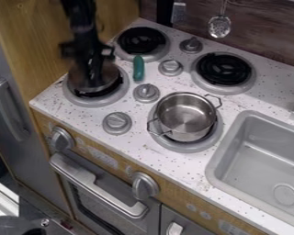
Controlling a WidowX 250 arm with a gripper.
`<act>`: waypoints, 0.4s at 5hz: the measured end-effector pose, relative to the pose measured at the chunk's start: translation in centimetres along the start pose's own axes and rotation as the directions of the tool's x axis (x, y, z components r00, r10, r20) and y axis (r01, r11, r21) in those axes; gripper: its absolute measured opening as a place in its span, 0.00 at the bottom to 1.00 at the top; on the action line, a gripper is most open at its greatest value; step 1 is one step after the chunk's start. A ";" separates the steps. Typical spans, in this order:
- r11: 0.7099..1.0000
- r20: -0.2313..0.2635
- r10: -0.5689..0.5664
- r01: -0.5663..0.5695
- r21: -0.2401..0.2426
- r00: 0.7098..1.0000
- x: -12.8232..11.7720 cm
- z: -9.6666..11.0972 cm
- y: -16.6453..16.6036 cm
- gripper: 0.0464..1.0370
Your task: Close the pot
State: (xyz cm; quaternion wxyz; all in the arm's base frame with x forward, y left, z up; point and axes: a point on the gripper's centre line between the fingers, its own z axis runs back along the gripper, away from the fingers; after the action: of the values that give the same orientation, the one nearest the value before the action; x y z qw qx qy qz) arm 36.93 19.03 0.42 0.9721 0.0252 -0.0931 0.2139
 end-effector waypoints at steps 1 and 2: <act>0.995 0.050 -0.084 0.087 -0.054 0.995 -1.1 3.6 -5.0 0.23; 0.980 0.028 -0.177 0.178 -0.093 0.984 -3.9 3.9 -8.4 0.23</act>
State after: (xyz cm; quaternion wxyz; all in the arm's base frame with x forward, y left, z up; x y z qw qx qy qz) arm 36.29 9.43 3.40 0.9864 -0.0109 -0.1101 0.1213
